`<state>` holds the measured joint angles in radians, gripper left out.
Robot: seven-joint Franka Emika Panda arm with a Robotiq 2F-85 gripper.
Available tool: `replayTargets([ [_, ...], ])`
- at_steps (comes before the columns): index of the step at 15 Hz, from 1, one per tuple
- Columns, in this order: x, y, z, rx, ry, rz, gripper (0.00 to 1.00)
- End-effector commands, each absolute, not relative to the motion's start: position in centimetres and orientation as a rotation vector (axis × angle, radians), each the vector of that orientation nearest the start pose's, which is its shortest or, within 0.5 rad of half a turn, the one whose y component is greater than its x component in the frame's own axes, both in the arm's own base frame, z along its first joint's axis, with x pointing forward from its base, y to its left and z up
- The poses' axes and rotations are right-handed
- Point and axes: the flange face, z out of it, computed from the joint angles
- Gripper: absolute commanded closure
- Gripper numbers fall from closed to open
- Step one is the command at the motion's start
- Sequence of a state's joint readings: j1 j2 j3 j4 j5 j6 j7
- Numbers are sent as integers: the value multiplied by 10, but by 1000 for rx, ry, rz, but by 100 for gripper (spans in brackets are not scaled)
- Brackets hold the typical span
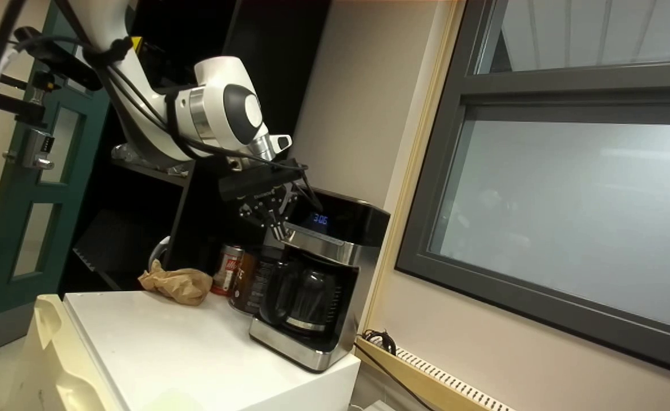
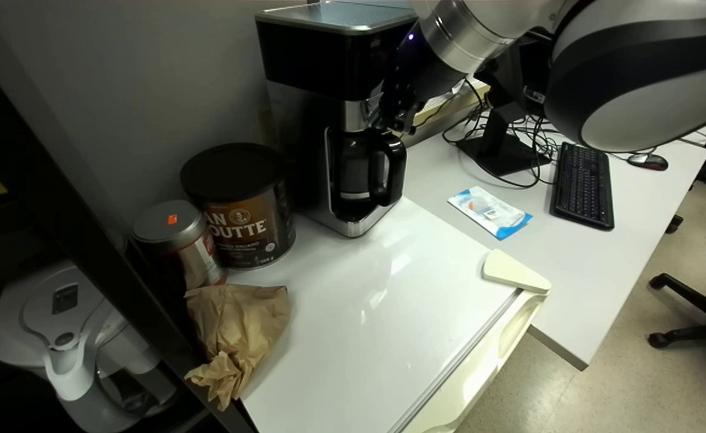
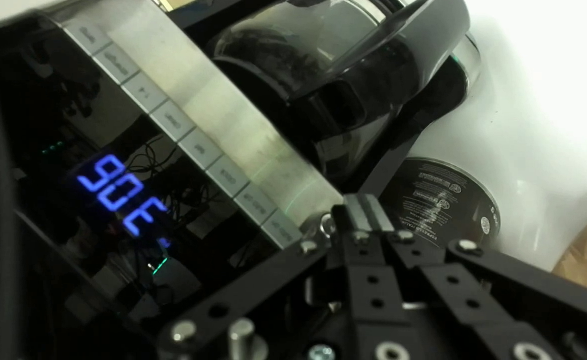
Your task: Press the button on the coffee machine
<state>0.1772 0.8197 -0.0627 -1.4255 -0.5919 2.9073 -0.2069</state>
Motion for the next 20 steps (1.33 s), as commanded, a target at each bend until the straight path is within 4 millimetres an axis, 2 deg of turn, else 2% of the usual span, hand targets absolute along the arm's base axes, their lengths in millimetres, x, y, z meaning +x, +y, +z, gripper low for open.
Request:
replayTargets([
  [1, 758, 138, 282, -2975, -1516, -1165, 100],
  [5, 752, 131, 278, -3001, -1510, -1098, 100],
  [9, 728, 117, 279, -3056, -1478, -979, 100],
  [14, 683, 98, 292, -3075, -1447, -903, 100],
  [20, 625, 86, 313, -3051, -1418, -897, 100],
])
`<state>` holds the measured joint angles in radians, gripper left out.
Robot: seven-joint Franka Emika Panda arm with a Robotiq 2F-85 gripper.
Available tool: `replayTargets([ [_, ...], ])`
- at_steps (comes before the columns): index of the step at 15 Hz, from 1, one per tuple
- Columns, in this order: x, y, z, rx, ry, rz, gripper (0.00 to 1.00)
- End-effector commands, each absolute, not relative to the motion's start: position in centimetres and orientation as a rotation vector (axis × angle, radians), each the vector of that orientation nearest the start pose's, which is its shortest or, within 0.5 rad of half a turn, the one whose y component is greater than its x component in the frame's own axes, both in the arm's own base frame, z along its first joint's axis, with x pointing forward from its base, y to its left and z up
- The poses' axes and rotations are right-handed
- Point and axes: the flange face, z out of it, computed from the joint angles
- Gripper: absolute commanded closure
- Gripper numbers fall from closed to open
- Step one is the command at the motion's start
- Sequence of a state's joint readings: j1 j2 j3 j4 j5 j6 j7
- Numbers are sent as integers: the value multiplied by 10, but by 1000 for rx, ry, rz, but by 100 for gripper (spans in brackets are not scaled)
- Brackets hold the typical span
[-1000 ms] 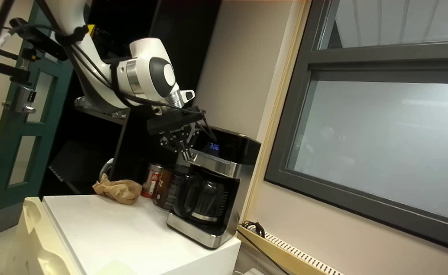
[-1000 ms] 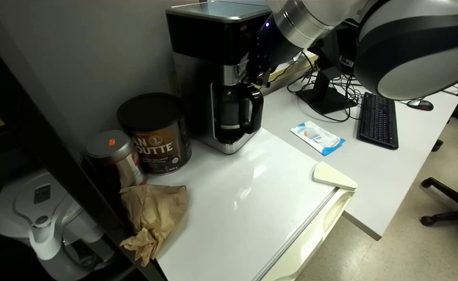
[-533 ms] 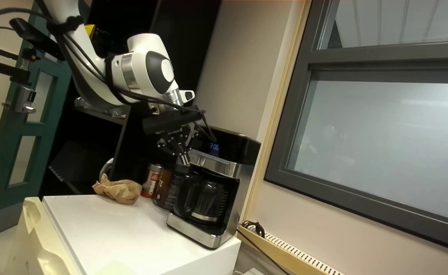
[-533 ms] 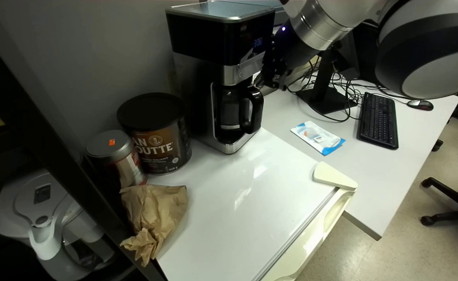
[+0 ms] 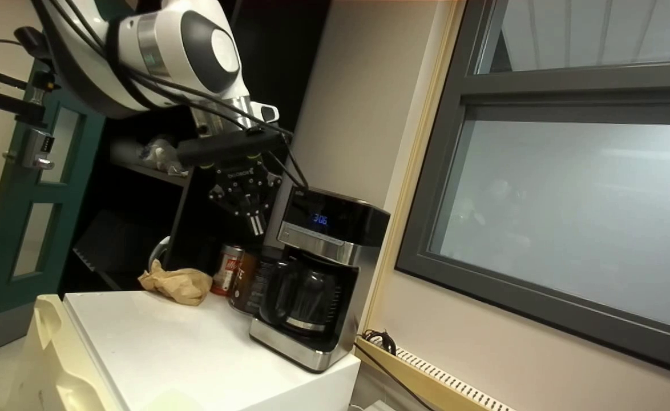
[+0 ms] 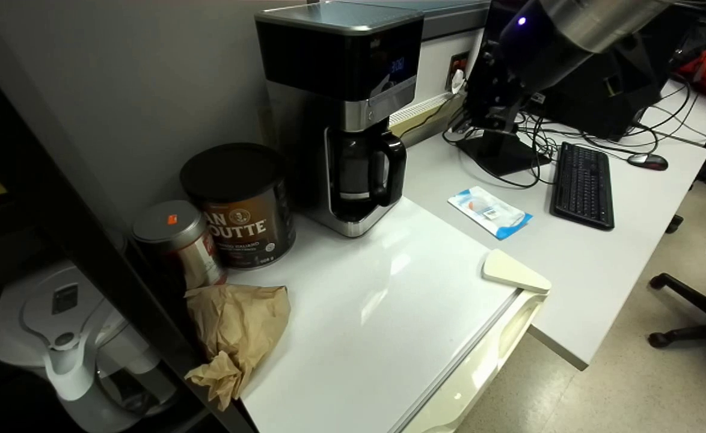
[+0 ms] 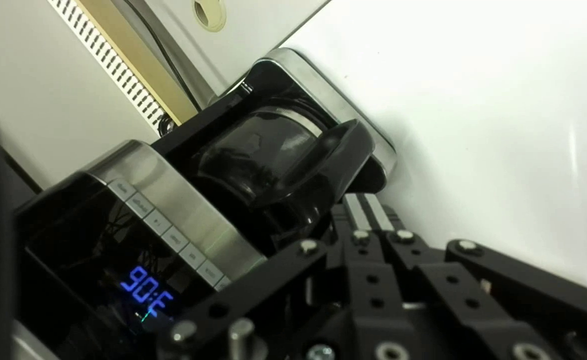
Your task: Press the button on the coffee machine
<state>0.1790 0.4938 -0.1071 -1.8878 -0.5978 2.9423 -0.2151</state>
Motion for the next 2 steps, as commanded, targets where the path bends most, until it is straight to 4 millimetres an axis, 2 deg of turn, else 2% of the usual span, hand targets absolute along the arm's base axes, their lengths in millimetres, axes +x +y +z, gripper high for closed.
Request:
replayTargets([
  [1, 618, 85, 316, -3044, -1416, -902, 100],
  [2, 611, 83, 319, -3044, -1405, -905, 100],
])
